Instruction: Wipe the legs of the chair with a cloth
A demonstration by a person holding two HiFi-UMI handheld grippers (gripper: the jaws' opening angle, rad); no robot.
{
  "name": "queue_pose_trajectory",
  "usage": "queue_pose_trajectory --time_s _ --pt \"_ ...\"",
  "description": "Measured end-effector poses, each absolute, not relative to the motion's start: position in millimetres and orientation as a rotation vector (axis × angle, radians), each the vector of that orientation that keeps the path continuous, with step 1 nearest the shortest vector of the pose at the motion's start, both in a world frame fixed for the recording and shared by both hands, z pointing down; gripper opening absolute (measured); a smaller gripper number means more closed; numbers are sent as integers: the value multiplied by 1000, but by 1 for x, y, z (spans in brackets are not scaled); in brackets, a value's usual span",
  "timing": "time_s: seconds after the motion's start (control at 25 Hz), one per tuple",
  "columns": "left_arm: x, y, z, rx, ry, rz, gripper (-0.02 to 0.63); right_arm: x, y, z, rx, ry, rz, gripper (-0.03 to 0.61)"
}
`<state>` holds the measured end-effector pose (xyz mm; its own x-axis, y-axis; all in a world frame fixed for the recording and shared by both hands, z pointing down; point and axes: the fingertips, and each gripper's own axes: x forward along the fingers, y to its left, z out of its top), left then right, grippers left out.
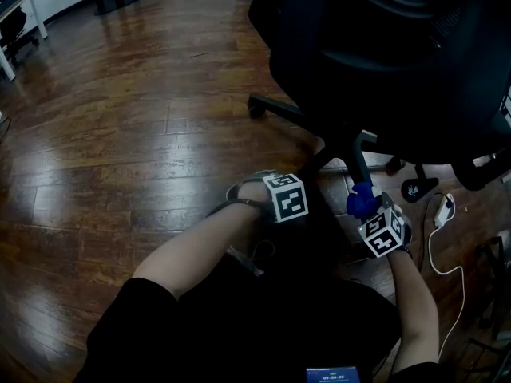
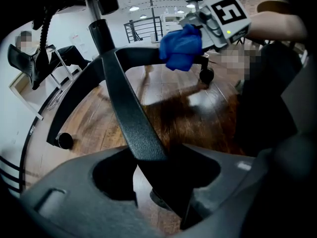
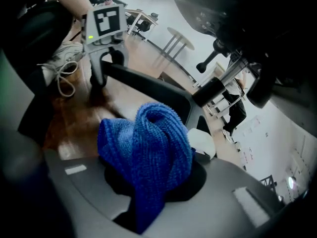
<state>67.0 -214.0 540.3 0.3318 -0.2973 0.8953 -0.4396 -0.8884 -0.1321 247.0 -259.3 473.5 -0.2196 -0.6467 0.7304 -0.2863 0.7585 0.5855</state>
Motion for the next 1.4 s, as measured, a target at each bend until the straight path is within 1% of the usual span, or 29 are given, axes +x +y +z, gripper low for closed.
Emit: queue_pose_trajectory --time_s 0.24,0.36,0.52,0.84,1.04,1.2,1.4 --pt "66 -216 543 2437 -703 1636 251 336 -186 488 715 -1777 -264 77" --pt "66 -216 545 2432 -699 1651 252 353 -171 497 718 -1775 -242 77" --pt "67 -217 544 2434 -697 1643 252 330 -188 494 728 -1796 -294 77" --pt "68 -215 542 2425 -662 1638 252 222 -296 468 759 -1800 -567 77" --pt "68 -214 543 2423 -644 1623 252 175 -343 456 783 -1781 -604 77" --pt "67 -212 549 2413 -639 1642 252 181 -334 453 782 -1796 -581 76" --pt "66 -212 552 2415 -650 1647 250 242 -264 479 684 -1755 -493 77"
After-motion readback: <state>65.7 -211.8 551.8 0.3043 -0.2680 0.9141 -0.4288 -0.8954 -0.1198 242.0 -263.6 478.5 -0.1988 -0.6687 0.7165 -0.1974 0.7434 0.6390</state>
